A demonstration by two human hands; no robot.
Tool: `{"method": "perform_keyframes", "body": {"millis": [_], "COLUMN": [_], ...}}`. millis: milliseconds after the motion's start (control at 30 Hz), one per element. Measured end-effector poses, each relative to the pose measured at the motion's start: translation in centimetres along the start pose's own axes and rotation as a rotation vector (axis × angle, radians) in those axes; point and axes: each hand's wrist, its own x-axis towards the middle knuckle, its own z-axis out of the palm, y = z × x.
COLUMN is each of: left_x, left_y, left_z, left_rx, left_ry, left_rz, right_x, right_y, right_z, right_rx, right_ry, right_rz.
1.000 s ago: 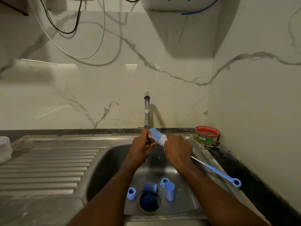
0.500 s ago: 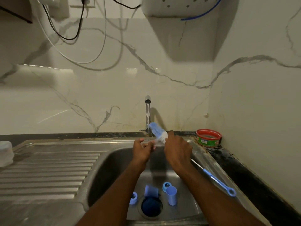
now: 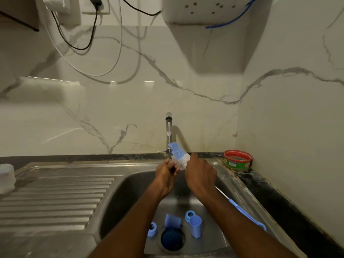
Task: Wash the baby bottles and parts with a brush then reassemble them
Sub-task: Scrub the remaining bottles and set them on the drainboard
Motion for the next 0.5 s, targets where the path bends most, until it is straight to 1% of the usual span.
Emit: {"method": "perform_keyframes", "body": {"millis": [100, 167, 267, 367, 433, 500], "left_x": [0.6, 0.9, 0.9, 0.7, 0.8, 0.8], "left_y": [0.0, 0.0, -0.4, -0.6, -0.8, -0.9], "left_z": [-0.6, -1.3, -1.6, -1.3, -1.3, -1.5], "left_rx": [0.059, 0.141, 0.355, 0.472, 0.488, 0.548], "left_ry": [0.082, 0.087, -0.022, -0.084, -0.056, 0.050], "left_rz": [0.087, 0.128, 0.150, 0.143, 0.145, 0.171], "right_x": [-0.4, -0.9, -0.9, -0.2, 0.0, -0.1], "right_y": [0.1, 0.0, 0.0, 0.4, 0.8, 0.9], "right_z": [-0.2, 0.2, 0.6, 0.2, -0.2, -0.5], "right_rx": [-0.027, -0.050, -0.079, -0.098, -0.107, -0.092], "right_ry": [0.000, -0.029, -0.061, -0.055, -0.029, 0.006], "right_rz": [-0.036, -0.069, -0.073, -0.045, -0.032, -0.042]}}
